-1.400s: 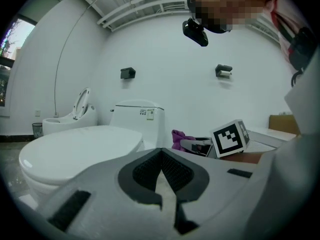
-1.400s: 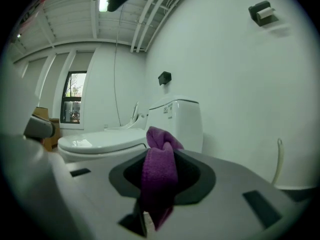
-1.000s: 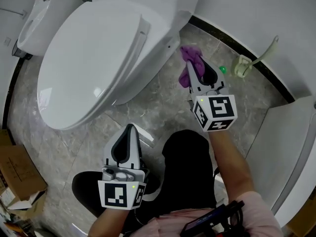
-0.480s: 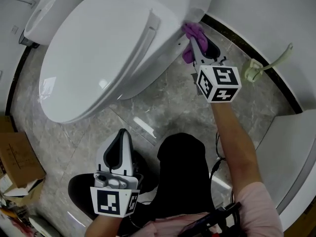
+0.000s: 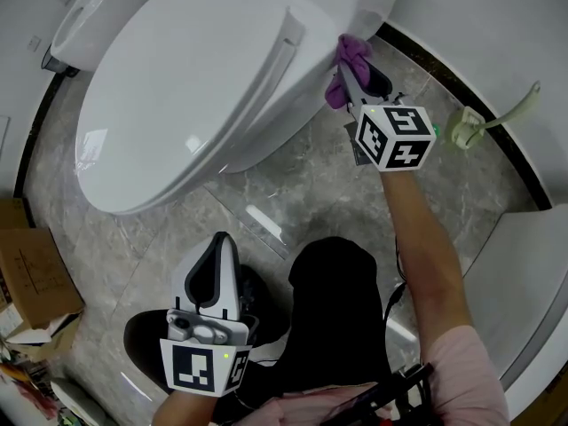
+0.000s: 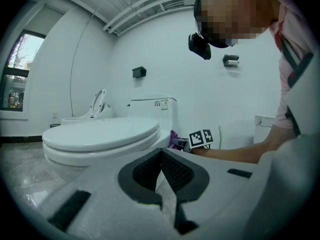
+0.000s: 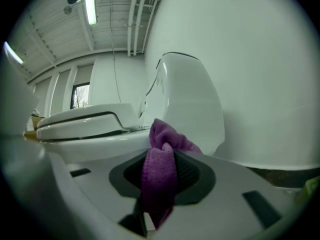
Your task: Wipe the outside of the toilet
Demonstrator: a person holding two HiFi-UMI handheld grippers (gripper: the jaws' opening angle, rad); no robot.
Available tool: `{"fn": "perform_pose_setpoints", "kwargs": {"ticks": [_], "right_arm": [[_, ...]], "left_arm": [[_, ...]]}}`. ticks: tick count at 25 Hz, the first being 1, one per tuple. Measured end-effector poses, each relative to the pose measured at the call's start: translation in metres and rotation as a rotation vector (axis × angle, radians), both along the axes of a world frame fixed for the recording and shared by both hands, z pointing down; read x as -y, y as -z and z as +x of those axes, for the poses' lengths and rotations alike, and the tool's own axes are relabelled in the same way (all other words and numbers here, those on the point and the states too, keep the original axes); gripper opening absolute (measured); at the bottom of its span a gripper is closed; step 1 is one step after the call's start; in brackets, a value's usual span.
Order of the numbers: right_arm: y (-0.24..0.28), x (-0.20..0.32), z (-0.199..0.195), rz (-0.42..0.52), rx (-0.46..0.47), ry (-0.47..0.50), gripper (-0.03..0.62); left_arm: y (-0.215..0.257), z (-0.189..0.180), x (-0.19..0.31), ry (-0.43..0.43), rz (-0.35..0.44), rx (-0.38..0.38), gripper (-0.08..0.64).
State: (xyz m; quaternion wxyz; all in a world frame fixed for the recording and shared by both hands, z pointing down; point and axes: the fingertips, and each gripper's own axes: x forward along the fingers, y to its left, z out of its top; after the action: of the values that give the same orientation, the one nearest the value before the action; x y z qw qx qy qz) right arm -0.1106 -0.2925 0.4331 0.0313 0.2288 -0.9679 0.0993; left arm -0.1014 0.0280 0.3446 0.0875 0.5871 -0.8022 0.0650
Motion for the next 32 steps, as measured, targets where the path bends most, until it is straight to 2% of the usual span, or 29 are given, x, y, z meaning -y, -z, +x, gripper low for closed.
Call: {"fn": "perform_pose_setpoints", "kwargs": {"ticks": [19,32], "right_arm": [[-0.011,-0.08,-0.018,-0.033,-0.04,0.199,0.098],[-0.006,-0.139,-0.029,-0.023,-0.052,0.337,0.096]], "left_arm": [[0.009,0.016,0.006,-0.033,0.03,0.007,0.008],[0.015,0.01,0.0,-0.004,0.04,0.017,0.008]]}}
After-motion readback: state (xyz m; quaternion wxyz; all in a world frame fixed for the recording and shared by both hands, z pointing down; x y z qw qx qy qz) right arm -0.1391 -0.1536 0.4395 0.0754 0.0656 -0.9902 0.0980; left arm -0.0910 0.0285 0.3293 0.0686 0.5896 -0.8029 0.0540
